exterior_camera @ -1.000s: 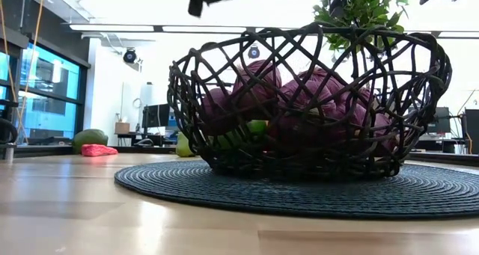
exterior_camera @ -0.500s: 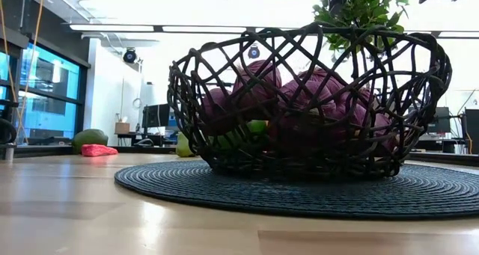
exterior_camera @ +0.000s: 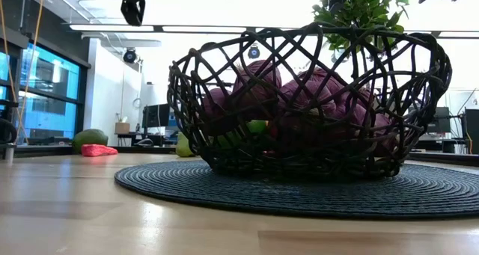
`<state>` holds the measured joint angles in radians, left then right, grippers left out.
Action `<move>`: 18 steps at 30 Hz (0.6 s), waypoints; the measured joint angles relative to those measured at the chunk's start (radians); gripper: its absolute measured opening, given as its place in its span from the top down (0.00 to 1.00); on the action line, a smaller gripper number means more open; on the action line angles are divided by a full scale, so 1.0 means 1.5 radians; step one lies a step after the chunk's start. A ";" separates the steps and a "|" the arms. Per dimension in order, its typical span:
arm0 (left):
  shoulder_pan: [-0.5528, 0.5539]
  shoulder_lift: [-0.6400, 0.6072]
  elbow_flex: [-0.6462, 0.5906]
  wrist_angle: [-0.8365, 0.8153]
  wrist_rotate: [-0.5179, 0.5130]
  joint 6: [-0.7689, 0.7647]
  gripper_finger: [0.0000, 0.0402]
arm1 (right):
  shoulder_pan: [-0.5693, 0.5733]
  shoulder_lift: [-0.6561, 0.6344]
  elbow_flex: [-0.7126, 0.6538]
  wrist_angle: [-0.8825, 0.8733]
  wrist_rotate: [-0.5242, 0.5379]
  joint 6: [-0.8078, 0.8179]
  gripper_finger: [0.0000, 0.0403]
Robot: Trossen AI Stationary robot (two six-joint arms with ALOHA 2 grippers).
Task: Build produce basket
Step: Put the red grapes into the basket
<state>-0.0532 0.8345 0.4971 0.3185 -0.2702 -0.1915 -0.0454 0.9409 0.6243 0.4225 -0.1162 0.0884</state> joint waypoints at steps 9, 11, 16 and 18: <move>0.000 0.000 0.000 0.036 -0.026 0.030 0.99 | 0.000 0.000 0.000 0.000 0.006 -0.013 1.00; 0.000 0.000 0.000 0.036 -0.026 0.030 1.00 | 0.000 0.000 0.000 0.000 0.006 -0.013 1.00; 0.000 0.000 0.000 0.036 -0.038 0.023 1.00 | 0.000 0.001 0.000 0.004 0.008 0.018 1.00; 0.000 -0.003 0.001 0.039 -0.054 -0.006 1.00 | 0.000 0.009 0.009 0.003 0.031 0.088 1.00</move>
<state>-0.0536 0.8298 0.4989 0.3765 -0.3516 -0.2001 -0.0452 0.9541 0.6383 0.4274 -0.0696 0.2208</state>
